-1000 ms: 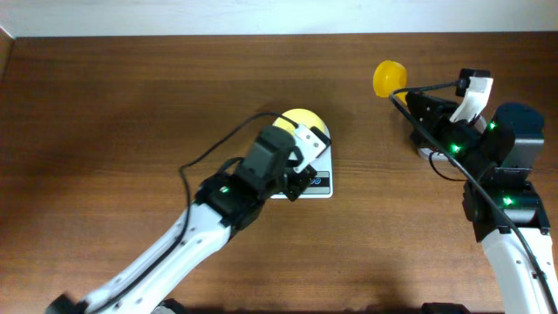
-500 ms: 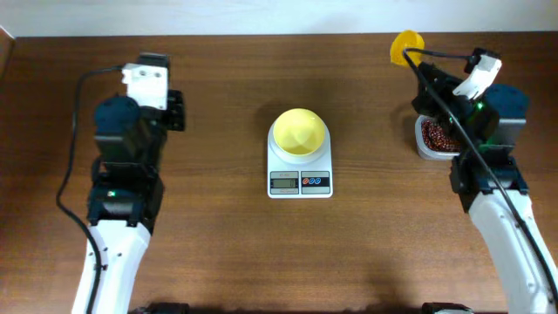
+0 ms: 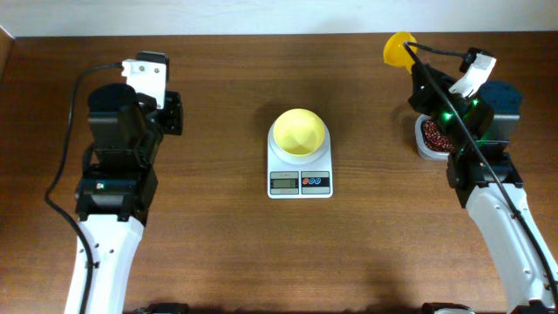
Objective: Scoop item into bowl and weigh 50g on scale
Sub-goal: 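Raise the left gripper away from the scale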
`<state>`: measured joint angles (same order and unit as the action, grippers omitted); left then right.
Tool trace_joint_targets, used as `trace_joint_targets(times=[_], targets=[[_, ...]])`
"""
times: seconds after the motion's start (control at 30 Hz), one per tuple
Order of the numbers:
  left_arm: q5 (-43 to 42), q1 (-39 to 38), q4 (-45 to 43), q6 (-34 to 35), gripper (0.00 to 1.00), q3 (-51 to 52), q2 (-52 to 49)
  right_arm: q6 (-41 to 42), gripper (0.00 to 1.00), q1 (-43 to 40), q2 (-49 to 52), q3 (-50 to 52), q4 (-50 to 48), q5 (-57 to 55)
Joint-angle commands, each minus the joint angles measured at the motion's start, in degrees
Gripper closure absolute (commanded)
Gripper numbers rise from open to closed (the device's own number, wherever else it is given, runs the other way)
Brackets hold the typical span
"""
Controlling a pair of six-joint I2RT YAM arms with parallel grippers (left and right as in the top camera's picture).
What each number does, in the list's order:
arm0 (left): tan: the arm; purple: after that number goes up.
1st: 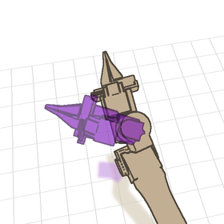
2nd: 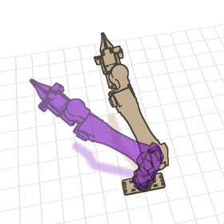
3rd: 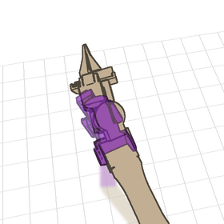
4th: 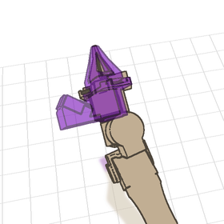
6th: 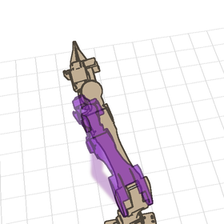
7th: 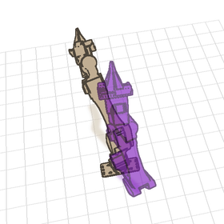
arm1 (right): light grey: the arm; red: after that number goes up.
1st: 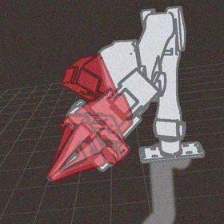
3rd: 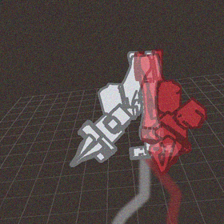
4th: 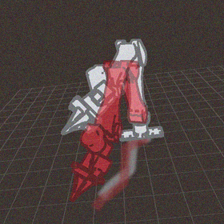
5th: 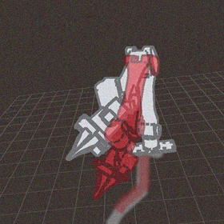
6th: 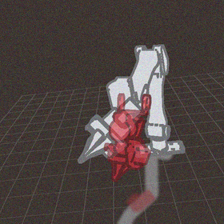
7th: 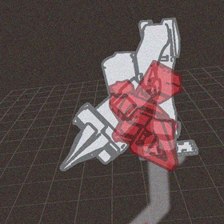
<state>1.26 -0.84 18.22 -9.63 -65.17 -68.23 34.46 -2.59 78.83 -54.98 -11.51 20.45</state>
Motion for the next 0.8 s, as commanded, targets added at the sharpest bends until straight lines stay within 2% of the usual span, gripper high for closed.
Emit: trace_joint_targets(times=[0.0,0.07,0.13,0.23,0.33,0.37,0.4,0.43,0.47,0.67,0.77], targets=[[-16.4,0.3,6.1,-4.2,0.96,-1.0,0.4,-0.1,0.96,-0.1,0.0,-1.0,0.5,1.4],[-22.6,0.3,11.3,-6.8,0.95,-1.3,0.4,-0.1,0.96,-0.1,0.0,-1.0,0.6,1.4],[-24.9,0.3,16.6,-9.2,0.94,-2.8,0.4,-0.1,0.96,-0.1,-0.1,-1.0,0.6,1.4],[-28.1,0.2,26.6,-15.0,0.76,-9.3,0.4,-0.1,0.96,-0.1,-0.6,-1.0,0.6,1.6],[-29.0,0.1,33.9,-18.3,0.69,-15.0,0.4,-1.2,0.96,-0.1,-1.2,-1.0,2.0,1.6],[-28.9,0.1,35.2,-18.4,0.59,-15.9,0.4,-2.6,0.96,-0.1,-1.5,-1.0,4.0,1.6],[-28.9,0.1,36.0,-18.4,0.42,-16.0,0.4,-3.0,0.96,-0.1,-1.7,-1.0,5.6,1.6],[-28.9,0.1,36.8,-18.4,0.29,-16.0,0.4,-3.2,0.96,-0.1,-1.7,-1.0,6.9,1.6],[-28.9,0.1,37.7,-18.3,0.01,-16.0,0.3,-4.2,0.96,-0.1,-1.7,-1.0,8.4,1.6],[-28.6,-0.1,42.3,-18.5,0.01,-15.3,0.3,-7.3,0.96,-0.1,-3.4,-1.0,11.5,2.1],[-28.7,-5.0,46.1,-32.9,0.01,-14.1,0.2,-10.3,0.96,-0.1,-6.2,-1.0,14.4,1.7]])
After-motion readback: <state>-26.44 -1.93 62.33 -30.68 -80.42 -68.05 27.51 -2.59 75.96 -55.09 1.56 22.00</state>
